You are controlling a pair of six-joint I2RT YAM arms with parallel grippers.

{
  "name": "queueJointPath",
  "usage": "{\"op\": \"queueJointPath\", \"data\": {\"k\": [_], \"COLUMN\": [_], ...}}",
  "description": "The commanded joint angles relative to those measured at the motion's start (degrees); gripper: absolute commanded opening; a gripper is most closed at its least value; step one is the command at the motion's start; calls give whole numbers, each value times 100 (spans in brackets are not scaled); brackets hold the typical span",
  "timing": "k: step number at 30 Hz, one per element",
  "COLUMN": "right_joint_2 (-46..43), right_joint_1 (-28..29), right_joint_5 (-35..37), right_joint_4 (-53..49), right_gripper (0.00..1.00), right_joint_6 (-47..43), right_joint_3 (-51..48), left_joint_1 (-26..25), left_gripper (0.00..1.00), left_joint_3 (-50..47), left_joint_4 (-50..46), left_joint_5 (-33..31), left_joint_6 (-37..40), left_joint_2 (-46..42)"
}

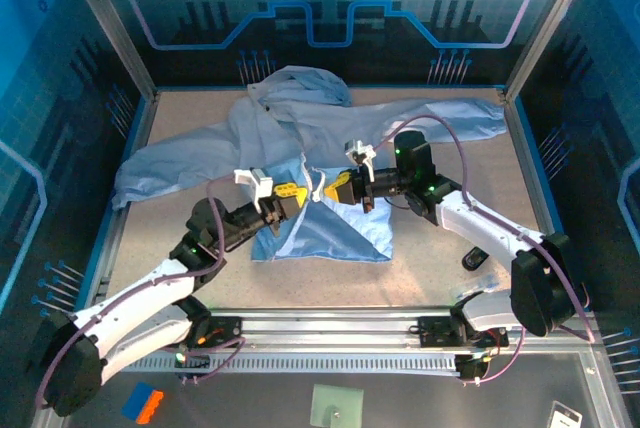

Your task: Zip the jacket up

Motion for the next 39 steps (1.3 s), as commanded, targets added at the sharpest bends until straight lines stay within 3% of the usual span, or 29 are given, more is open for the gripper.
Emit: {"op": "queueJointPath", "data": {"k": [1, 8, 19, 39], "right_joint_2": [-104, -95, -41, 126], "right_joint_1": [58, 36, 40, 59], "right_joint_5": [-205, -52, 60, 177], "right_joint_4": [343, 769, 886, 1086], "right_gripper": [0, 0, 0, 0], "right_joint_6": [-350, -207, -121, 44], "right_joint_3": [38, 37, -117, -60], "left_joint_1": [-15, -15, -10, -24], "left_gripper": [0, 0, 0, 0], "left_joint_3": [210, 113, -198, -297], "left_joint_4": [543, 873, 923, 1271], "left_joint_5": [-113, -93, -427, -234], "left_joint_6": [404, 412, 522, 300], "left_joint_2": [185, 319, -167, 211]}}
